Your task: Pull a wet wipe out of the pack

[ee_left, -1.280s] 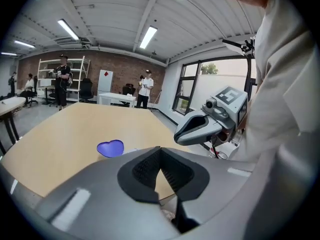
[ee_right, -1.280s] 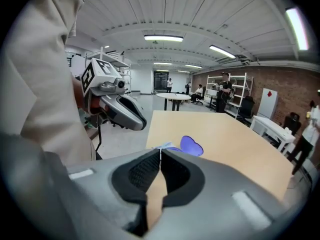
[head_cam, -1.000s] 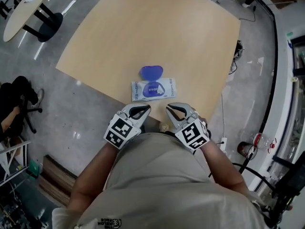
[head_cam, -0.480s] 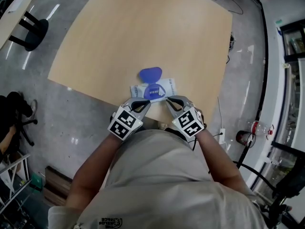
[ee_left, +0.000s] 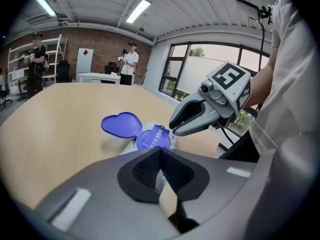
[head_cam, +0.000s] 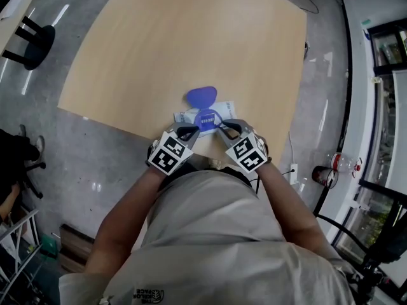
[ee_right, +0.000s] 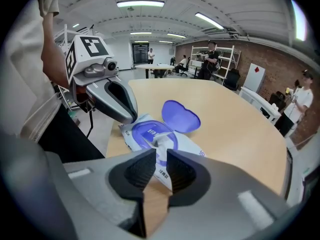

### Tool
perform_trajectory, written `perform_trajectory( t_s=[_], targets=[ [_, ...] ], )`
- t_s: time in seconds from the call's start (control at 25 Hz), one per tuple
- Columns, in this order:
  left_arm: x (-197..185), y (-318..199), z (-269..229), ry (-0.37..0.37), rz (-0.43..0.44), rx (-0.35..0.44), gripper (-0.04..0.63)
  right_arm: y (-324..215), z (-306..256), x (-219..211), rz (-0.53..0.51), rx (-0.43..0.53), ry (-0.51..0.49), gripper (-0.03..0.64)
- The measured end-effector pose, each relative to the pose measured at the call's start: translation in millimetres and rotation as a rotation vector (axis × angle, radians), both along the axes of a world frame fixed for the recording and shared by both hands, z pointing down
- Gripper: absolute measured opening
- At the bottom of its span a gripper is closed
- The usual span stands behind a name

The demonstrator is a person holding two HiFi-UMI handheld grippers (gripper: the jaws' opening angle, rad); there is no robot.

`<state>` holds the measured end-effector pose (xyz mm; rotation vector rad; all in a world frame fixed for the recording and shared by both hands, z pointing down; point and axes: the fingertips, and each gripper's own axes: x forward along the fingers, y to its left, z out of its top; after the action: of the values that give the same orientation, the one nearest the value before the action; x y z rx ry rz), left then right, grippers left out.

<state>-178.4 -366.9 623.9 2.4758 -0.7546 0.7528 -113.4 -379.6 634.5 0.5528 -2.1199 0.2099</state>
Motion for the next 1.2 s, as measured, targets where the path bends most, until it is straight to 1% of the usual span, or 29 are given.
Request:
perform_trajectory(
  t_s=[0.12, 0.4, 0.56, 0.8, 0.92, 1.04, 1.2],
  targets=[
    [-1.0, -2.5, 11.5, -0.015, 0.011, -0.007, 0.005, -4.8, 8.4, -1.7, 0.02, -0.011, -0.003, 0.066],
    [-0.8, -2.3, 24.2, -0.026, 0.025, -0.034, 0.005, -10.4, 23.0, -3.0, 0.026, -0.039, 0.02, 0.066],
    [-1.1, -0.9, 27.2, -0.032, 0.032, -0.032, 0.005, -9.9, 29.2, -9.0, 0.043, -0.056, -0.008, 0.066],
    [-1.9, 0.1, 29.3, -0.037, 0.038, -0.034, 0.005, -15.7, 34.3, -5.5, 0.087, -0.071, -0.018, 0.066],
    [-2.1, 1.5, 30.4, -0.037, 0.041, -0.036, 0.005, -12.4, 35.7, -9.5, 0.077, -0.088, -0.025, 0.066],
    [-1.7, 2.2, 30.8, -0.038, 0.045, -0.038, 0.005, -10.8, 35.9, -13.3, 0.061, -0.08, -0.012, 0.061],
    [-2.1, 1.6, 30.5, -0.035, 0.047, -0.037, 0.005, -12.0, 33.3, -13.7, 0.056, -0.064, 0.017, 0.033]
  ],
)
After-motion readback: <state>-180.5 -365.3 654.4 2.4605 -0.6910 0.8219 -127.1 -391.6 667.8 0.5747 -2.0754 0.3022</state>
